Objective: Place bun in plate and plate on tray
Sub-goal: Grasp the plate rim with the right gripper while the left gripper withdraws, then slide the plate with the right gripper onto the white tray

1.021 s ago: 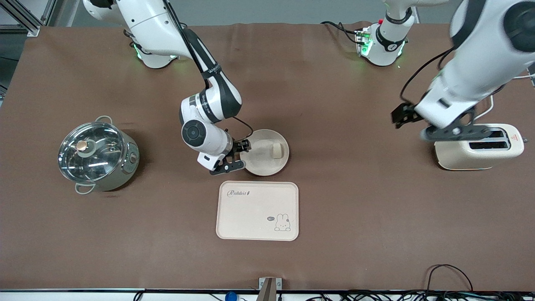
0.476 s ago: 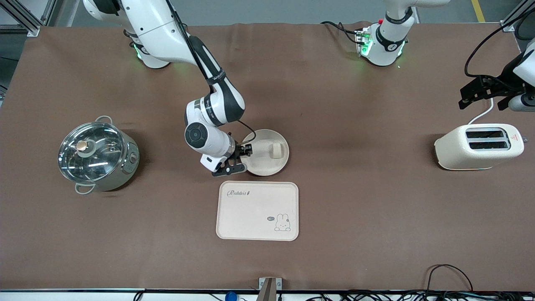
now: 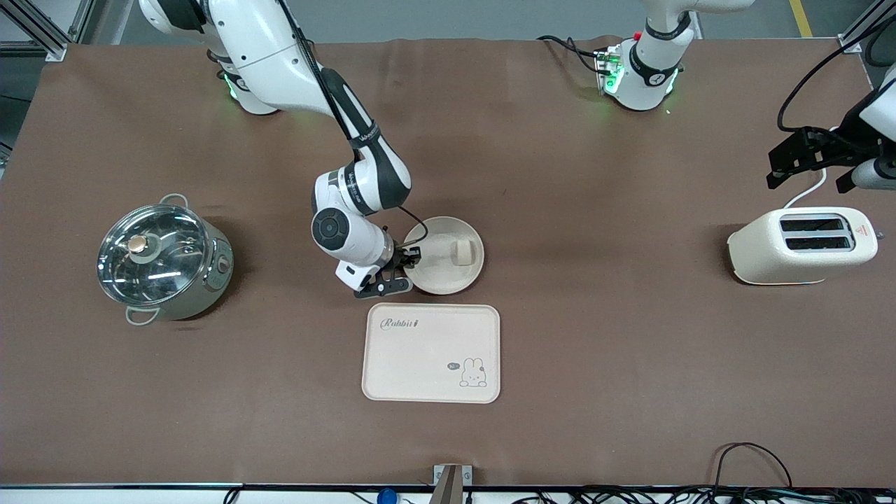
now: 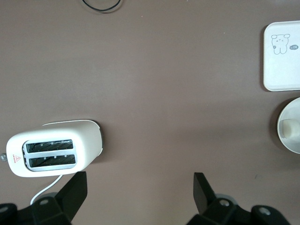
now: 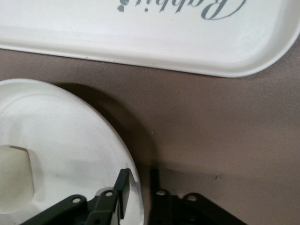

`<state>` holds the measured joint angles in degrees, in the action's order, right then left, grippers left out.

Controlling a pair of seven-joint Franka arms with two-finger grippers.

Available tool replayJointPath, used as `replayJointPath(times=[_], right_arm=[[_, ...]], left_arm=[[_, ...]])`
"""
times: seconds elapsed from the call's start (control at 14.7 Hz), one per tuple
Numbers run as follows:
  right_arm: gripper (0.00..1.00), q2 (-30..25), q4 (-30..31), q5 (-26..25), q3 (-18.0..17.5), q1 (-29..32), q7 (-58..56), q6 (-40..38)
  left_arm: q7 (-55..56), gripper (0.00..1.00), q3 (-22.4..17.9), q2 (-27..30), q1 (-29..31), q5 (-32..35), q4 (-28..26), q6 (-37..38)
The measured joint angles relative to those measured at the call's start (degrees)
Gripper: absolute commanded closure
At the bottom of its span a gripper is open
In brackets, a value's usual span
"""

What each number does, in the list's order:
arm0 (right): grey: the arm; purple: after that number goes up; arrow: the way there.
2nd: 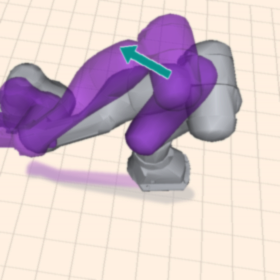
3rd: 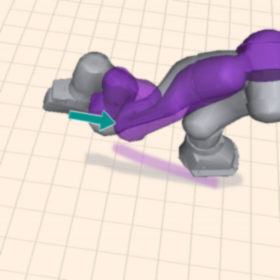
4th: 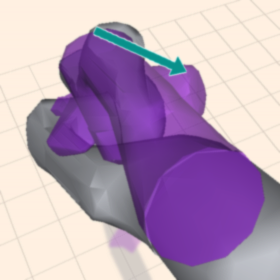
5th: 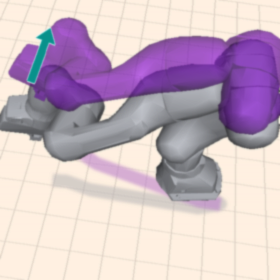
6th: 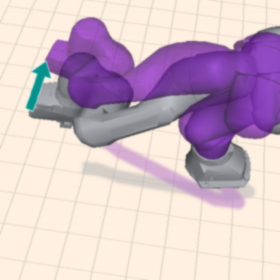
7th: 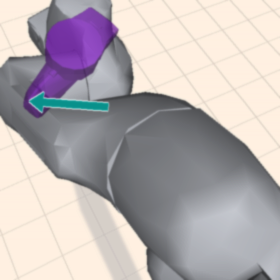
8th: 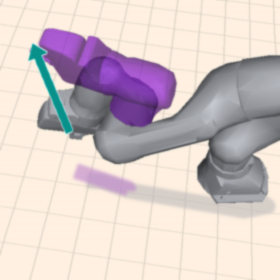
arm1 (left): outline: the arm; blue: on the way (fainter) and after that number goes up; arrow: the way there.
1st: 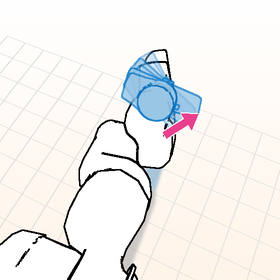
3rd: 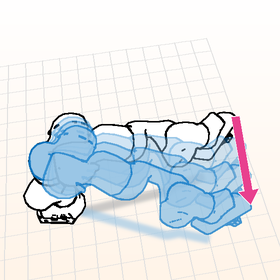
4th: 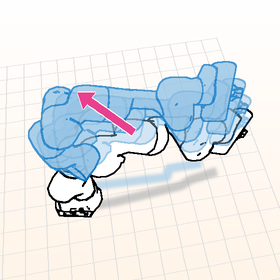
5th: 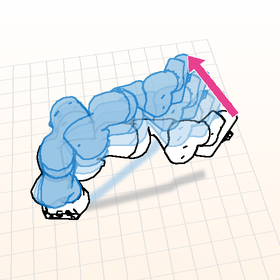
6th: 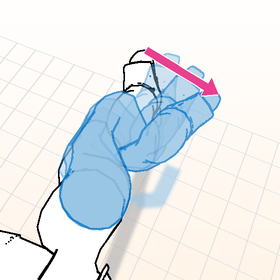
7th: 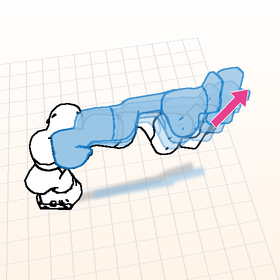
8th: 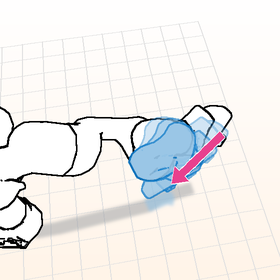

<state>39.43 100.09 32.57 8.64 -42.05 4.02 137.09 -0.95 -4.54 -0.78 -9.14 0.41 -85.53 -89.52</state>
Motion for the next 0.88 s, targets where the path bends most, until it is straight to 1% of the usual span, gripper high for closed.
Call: replayJointPath(times=[0.2, 0.54, 0.75, 0.88], right_arm=[[1.00, -0.26, -0.17, 0.11, -0.12, -0.10, -0.03, -0.21], [1.00, -0.57, -0.34, 0.18, -0.18, -0.38, -0.03, -0.30], [1.00, -0.67, -0.49, 0.33, -0.09, -0.38, -0.01, -0.76], [1.00, -1.32, -0.61, 1.49, 0.16, -0.28, 0.18, -2.17]], left_arm=[[-0.03, 0.00, -0.08, -0.61, 0.51, 0.00, 0.06, -0.06], [-0.05, 0.00, -0.32, -1.25, 1.28, 0.00, 0.18, -3.75], [-0.09, 0.00, -0.36, -1.86, 1.56, 0.00, 0.21, -4.04], [-0.09, 0.00, -0.35, -2.10, 1.53, 0.00, 0.30, -4.17]])
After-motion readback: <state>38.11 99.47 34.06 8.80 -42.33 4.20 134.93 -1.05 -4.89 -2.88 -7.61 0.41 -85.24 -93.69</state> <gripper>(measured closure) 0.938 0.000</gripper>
